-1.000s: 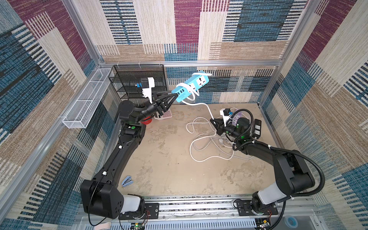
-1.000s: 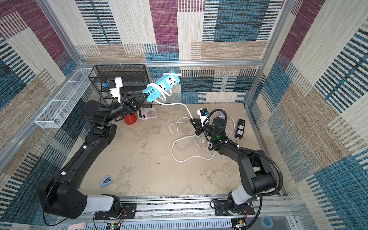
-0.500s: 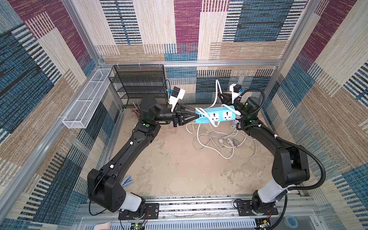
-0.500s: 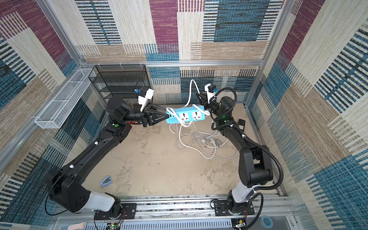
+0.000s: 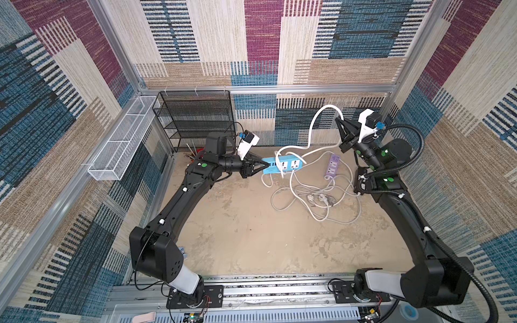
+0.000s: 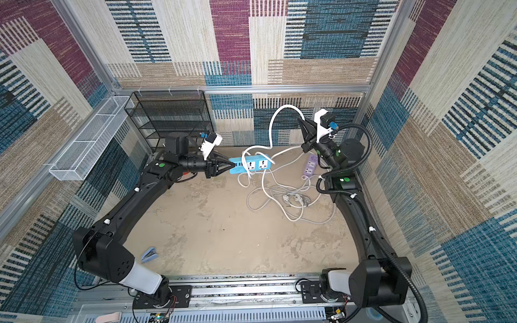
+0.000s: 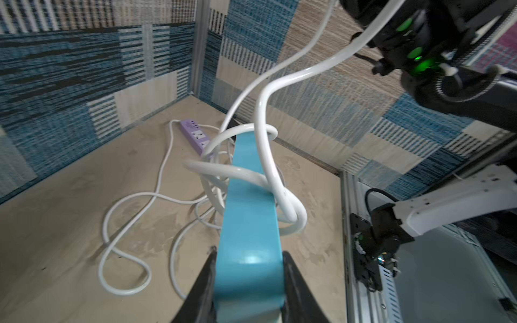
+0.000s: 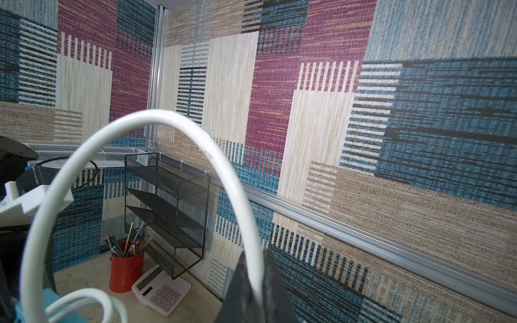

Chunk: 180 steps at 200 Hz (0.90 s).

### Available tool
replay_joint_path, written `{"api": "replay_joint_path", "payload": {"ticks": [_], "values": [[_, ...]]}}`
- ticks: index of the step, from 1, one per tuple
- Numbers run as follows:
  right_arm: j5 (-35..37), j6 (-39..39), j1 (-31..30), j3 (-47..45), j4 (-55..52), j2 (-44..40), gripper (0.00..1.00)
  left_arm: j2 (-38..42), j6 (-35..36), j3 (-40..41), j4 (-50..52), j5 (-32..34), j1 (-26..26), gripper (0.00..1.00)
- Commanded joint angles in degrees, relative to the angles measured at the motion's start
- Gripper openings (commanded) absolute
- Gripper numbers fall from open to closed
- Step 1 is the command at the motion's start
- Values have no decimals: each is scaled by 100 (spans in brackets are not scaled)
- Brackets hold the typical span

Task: Unwrap the cord wrapped around the power strip
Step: Unwrap the power cord from the power strip.

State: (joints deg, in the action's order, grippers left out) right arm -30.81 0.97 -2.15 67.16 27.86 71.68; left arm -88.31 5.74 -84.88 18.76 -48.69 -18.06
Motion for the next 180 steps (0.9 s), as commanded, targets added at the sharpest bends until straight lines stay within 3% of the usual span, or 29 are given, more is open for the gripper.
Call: {"api": "replay_joint_path", "payload": {"ticks": [1,54,77,135,180], "values": [[327,89,46,-247,-256,-281,0,317,-74,242,-852,969,174,0],[899,65,83,-1075,-761,-597,0,1420,-212,1241,-2443,2804,392,0],[1046,-95,83,-1547,-726,-673,0,1775,-148,1541,-2881,3288,419,0],[2243,-556,83,-3291,26,-1417,0,2177,-330,1825,-3440,3634,553,0],[2627,-633,89,-3613,427,-926,0,2347,-533,1765,-3467,3500,749,0]]}}
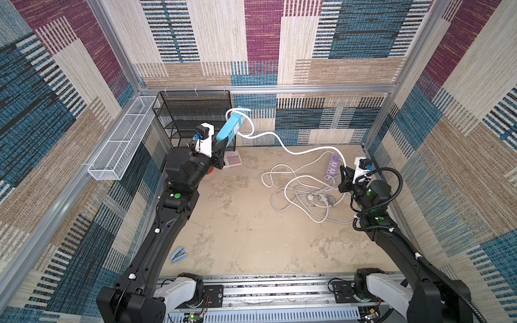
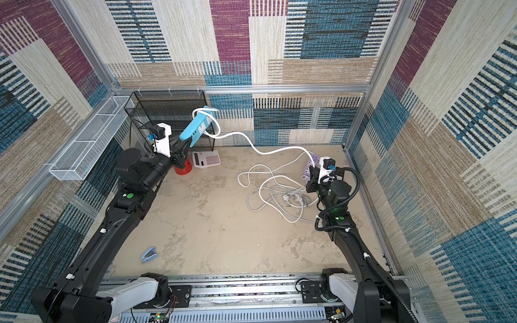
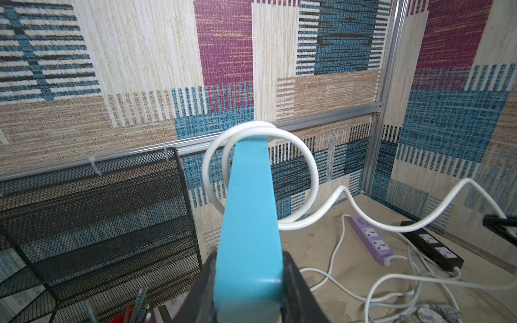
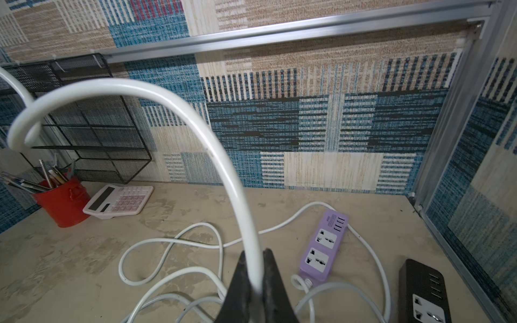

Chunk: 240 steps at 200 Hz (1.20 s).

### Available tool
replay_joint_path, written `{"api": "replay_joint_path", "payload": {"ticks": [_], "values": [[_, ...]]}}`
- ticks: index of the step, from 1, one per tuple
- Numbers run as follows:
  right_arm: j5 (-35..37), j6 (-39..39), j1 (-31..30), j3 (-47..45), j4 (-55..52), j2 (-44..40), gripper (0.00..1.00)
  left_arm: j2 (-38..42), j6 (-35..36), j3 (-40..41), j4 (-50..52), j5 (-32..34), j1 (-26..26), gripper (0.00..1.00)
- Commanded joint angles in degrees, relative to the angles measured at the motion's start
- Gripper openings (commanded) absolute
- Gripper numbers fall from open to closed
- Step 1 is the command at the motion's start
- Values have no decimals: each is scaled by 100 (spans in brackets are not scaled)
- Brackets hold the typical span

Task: Unwrap the cord wrapped around the power strip
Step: Unwrap the power cord from the power strip.

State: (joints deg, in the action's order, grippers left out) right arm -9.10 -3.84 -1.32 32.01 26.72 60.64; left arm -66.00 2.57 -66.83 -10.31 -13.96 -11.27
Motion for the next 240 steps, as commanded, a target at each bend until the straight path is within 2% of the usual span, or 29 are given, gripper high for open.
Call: {"api": "replay_joint_path", "payload": {"ticks": [1,31,90,176,240], "values": [[460,-152,8,-103,552,185,0,123,-214,-41,-560,30,71,0],[289,-283,250,-248,807,495,0,228,-226,-82,-525,101,230,0],[-310,-761,1018,-503,1070,846,0,179,-956,-65,-845,-179,881,0],[-164,-1003,1213,-424,933,1428,0,219,-1074,108,-1105,-11,1045,0],[-219,-1058,1256,-444,905,1423,0,158,-1150,86,-1109,-141,1051,0]]}}
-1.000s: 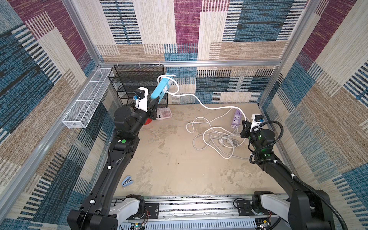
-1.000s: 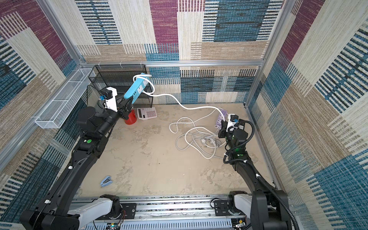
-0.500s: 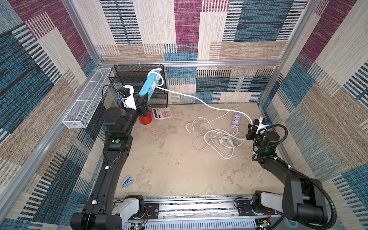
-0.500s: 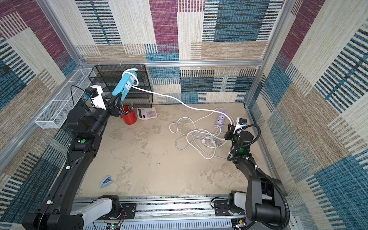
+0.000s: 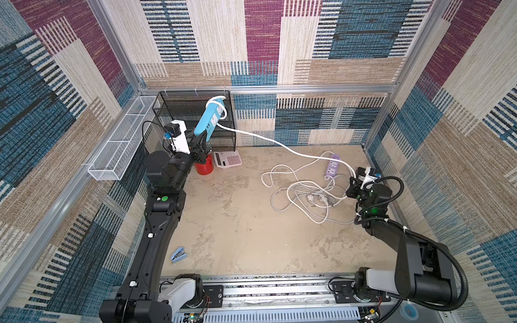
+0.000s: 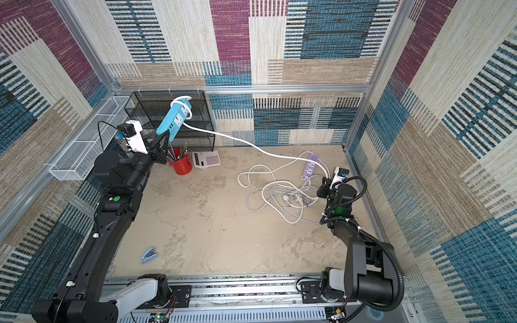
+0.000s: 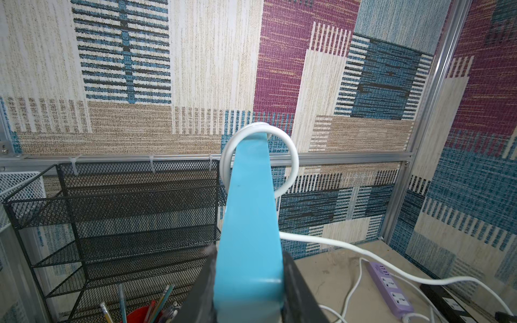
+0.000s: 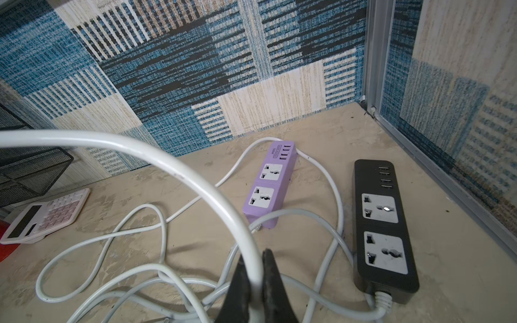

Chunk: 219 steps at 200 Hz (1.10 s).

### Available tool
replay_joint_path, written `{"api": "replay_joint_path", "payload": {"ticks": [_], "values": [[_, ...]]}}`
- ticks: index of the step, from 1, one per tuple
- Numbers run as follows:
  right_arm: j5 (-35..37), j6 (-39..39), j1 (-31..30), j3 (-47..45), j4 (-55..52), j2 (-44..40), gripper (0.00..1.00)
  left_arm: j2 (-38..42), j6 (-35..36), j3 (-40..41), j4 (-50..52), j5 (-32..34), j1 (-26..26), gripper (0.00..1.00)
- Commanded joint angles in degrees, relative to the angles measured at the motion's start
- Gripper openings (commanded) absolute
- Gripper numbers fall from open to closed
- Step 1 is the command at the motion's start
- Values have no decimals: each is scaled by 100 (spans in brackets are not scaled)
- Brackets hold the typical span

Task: Unwrap the cord wrapped around the power strip
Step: Unwrap the power cord from the power strip.

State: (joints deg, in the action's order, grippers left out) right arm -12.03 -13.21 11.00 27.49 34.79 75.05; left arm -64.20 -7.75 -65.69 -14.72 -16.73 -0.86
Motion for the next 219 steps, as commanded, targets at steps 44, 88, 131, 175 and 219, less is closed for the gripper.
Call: {"api": "replay_joint_path", "payload": {"ticks": [44,88,131,175,219], "values": [[-31,-94,16,-24,121,-149,39,-70,-222,-55,-712,-43,10,0],[-288,30,13,-33,95,-527,98,-248,-430,-144,-739,-383,12,0],[-663,304,-213,-104,251,-1232,98,-509,-669,-355,-680,-999,0,0],[-1461,836,-1296,231,451,-1329,98,-664,-843,-603,-539,-1574,-69,0],[-2291,1190,-2078,1259,-38,-938,98,-712,-765,-792,-279,-2013,-217,0]]}}
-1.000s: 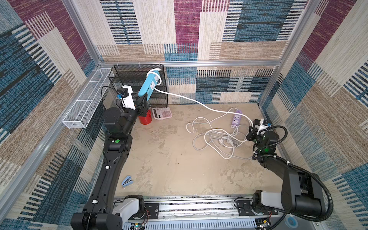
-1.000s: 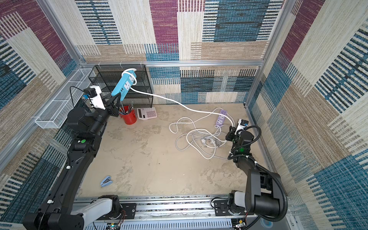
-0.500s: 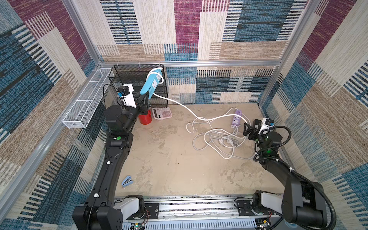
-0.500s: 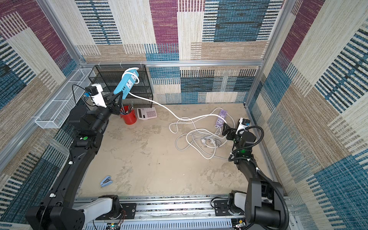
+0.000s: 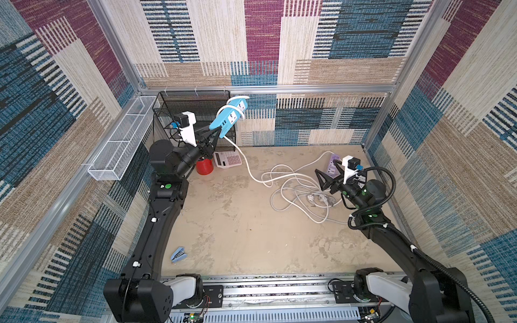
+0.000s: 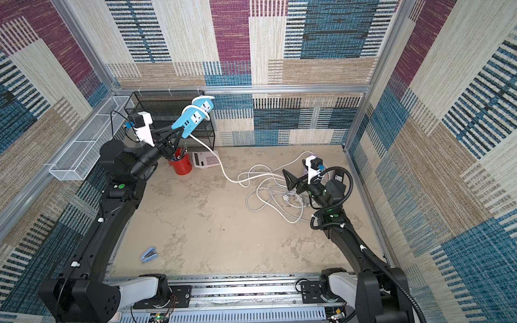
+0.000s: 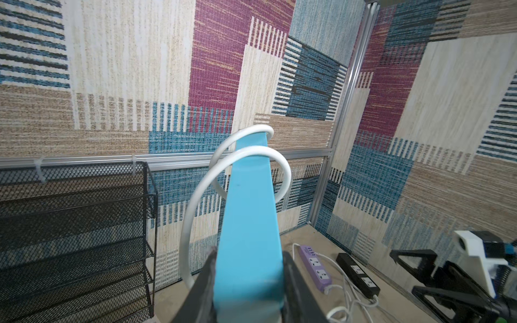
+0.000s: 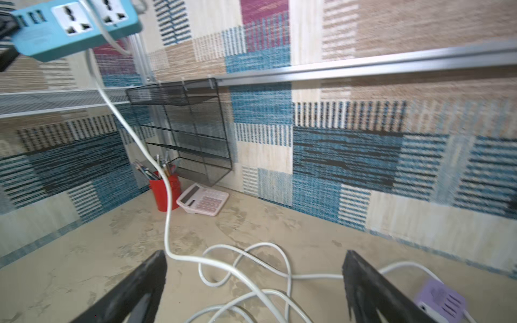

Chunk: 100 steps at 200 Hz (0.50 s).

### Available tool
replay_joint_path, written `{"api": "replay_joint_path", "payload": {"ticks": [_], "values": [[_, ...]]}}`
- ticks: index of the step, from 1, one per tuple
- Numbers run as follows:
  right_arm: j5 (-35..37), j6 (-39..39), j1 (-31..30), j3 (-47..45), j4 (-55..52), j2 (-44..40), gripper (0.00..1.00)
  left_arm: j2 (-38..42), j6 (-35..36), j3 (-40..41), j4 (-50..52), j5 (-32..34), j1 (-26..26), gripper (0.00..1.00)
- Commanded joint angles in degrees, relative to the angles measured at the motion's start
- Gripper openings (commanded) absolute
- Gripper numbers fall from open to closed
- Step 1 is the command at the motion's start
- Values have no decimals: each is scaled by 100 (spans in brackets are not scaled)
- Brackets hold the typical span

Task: Unwrap the cord wrapped around the power strip
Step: Unwrap the power cord from the power strip.

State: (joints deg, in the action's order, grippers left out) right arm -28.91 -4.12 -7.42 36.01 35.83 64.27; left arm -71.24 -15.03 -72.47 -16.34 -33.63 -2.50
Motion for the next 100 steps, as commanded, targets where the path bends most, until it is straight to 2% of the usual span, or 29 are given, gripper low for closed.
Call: {"api": "replay_joint_path", "payload": {"ticks": [1,25,57,100], "values": [[-614,289,-252,420,-154,143,98,-10,-37,-121,-112,-322,-55,0],[-939,255,-630,750,-108,452,98,-104,-209,-212,-102,-520,-136,0],[-887,120,-1297,1077,470,1064,98,-236,-449,-337,-97,-703,-400,0],[-687,158,-1953,1970,1053,2085,98,-305,-669,-454,-97,-863,-821,0]]}}
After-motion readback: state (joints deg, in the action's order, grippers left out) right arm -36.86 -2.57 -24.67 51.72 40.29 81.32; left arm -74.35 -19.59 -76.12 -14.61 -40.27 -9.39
